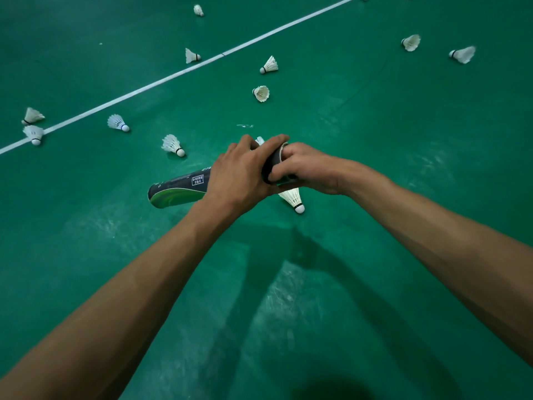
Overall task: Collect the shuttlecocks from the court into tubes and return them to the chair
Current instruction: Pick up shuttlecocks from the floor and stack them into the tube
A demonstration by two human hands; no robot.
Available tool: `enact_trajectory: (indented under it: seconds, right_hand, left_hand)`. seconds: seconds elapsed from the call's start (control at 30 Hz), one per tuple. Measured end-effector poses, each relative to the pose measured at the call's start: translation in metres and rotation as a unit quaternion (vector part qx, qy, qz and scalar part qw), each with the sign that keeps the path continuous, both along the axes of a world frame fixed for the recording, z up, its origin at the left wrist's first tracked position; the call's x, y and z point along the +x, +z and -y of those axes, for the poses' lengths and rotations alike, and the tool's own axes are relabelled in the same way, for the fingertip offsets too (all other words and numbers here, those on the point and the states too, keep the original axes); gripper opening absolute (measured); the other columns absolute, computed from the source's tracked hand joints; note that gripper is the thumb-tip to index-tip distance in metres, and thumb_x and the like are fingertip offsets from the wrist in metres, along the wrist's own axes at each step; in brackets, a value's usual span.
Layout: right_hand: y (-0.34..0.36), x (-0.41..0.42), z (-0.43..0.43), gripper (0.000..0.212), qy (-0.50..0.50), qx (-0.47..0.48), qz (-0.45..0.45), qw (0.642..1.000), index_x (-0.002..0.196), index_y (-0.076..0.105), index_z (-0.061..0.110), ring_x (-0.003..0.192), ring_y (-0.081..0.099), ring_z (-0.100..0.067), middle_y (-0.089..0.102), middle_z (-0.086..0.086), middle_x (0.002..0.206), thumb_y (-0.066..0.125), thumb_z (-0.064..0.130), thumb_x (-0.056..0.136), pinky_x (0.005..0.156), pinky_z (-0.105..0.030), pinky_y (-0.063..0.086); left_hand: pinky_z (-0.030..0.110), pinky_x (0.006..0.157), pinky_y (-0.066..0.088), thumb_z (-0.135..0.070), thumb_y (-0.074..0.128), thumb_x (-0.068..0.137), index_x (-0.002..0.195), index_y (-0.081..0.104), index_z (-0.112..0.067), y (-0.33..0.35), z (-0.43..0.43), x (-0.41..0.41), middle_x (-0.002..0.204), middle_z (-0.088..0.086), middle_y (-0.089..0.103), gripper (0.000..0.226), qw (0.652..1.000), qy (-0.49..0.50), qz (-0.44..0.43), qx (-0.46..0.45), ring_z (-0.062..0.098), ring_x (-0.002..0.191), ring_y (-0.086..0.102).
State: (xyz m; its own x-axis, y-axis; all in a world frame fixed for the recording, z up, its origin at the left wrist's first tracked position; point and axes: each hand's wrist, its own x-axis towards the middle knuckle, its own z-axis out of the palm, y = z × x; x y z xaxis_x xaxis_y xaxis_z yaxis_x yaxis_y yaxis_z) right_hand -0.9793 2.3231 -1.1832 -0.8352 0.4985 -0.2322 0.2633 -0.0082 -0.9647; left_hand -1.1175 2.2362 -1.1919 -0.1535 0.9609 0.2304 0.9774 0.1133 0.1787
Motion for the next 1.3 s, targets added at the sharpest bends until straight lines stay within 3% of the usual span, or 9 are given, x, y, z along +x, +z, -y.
enact_trajectory:
  seconds: [0.07,0.2,0.43,0.53,0.67,0.83,1.03,1.2,1.3]
  right_hand:
    - [0.004,0.010,-0.006,0.010,-0.037,0.082,0.007,0.996,0.075,0.065,0.000,0.079,0.059,-0.018,0.061,0.001,0.069,0.065,0.001,0.085,0.092,-0.054,0.058]
    - [0.010,0.022,-0.003,0.019,0.043,0.149,0.060,0.986,0.079,0.067,0.000,0.075,0.056,-0.007,0.059,0.012,0.069,0.069,0.019,0.081,0.078,-0.034,0.060]
    - [0.013,0.018,0.005,0.025,0.060,0.098,0.100,0.988,0.062,0.051,0.014,0.052,0.050,0.003,0.050,0.017,0.054,0.062,-0.004,0.076,0.054,-0.013,0.045]
    - [0.015,0.015,0.007,0.016,0.070,0.078,0.096,0.990,0.071,0.056,0.013,0.060,0.054,-0.001,0.055,0.009,0.067,0.061,-0.003,0.070,0.059,-0.019,0.048]
    - [0.014,0.008,0.008,0.037,0.090,0.047,0.095,0.990,0.084,0.061,0.021,0.074,0.057,-0.003,0.061,0.013,0.073,0.054,-0.015,0.078,0.071,-0.027,0.052]
    - [0.016,0.007,0.004,0.037,0.124,0.016,0.122,0.985,0.093,0.061,0.020,0.075,0.062,-0.001,0.065,0.022,0.064,0.054,-0.015,0.082,0.093,-0.042,0.056]
    - [0.004,0.007,0.015,0.037,0.115,0.032,0.112,0.986,0.074,0.055,0.021,0.060,0.052,-0.002,0.056,0.018,0.058,0.053,-0.016,0.078,0.059,-0.023,0.047]
    - [0.007,0.010,0.006,0.028,0.044,0.069,0.090,0.993,0.081,0.061,0.016,0.081,0.062,-0.010,0.063,0.005,0.082,0.054,-0.011,0.080,0.080,-0.039,0.061]
    - [0.010,0.008,0.007,0.033,0.067,0.085,0.110,0.988,0.072,0.053,0.019,0.062,0.054,-0.002,0.056,0.017,0.060,0.054,-0.013,0.078,0.058,-0.023,0.050]
  left_hand:
    - [0.042,0.081,0.049,-0.049,0.085,0.072,0.151,0.037,-0.050,0.002,-0.002,-0.005,0.121,0.005,0.054,0.093,1.000,0.016,0.005,-0.009,0.032,0.107,0.059]
    - [0.042,0.080,0.049,-0.046,0.084,0.073,0.152,0.038,-0.050,-0.002,0.003,-0.007,0.119,0.005,0.054,0.092,1.000,0.015,0.010,-0.007,0.032,0.106,0.059]
    - [0.040,0.076,0.047,-0.044,0.086,0.070,0.151,0.039,-0.051,-0.006,0.006,-0.001,0.119,0.002,0.055,0.094,1.000,0.005,0.017,-0.008,0.030,0.106,0.059]
    - [0.040,0.077,0.048,-0.047,0.086,0.069,0.151,0.040,-0.051,-0.005,0.007,0.000,0.119,0.003,0.055,0.094,1.000,-0.001,0.006,-0.002,0.030,0.106,0.059]
    - [0.039,0.075,0.046,-0.053,0.085,0.068,0.151,0.042,-0.049,0.000,0.007,0.007,0.119,0.005,0.056,0.094,1.000,-0.016,0.009,0.003,0.031,0.106,0.058]
    - [0.035,0.072,0.039,-0.048,0.085,0.069,0.151,0.043,-0.047,-0.001,0.010,0.011,0.118,0.005,0.056,0.092,1.000,-0.024,0.013,-0.001,0.031,0.105,0.059]
    - [0.036,0.072,0.039,-0.051,0.083,0.070,0.152,0.040,-0.049,-0.011,0.013,0.010,0.119,0.003,0.055,0.092,0.999,-0.021,0.021,-0.025,0.030,0.108,0.058]
    - [0.038,0.075,0.044,-0.049,0.081,0.071,0.151,0.038,-0.052,-0.009,0.007,0.007,0.116,0.002,0.054,0.090,0.999,0.013,0.049,-0.015,0.029,0.106,0.059]
    - [0.039,0.074,0.045,-0.052,0.084,0.067,0.151,0.038,-0.052,-0.004,0.006,0.007,0.117,0.002,0.054,0.095,0.999,0.006,0.044,-0.016,0.029,0.105,0.060]
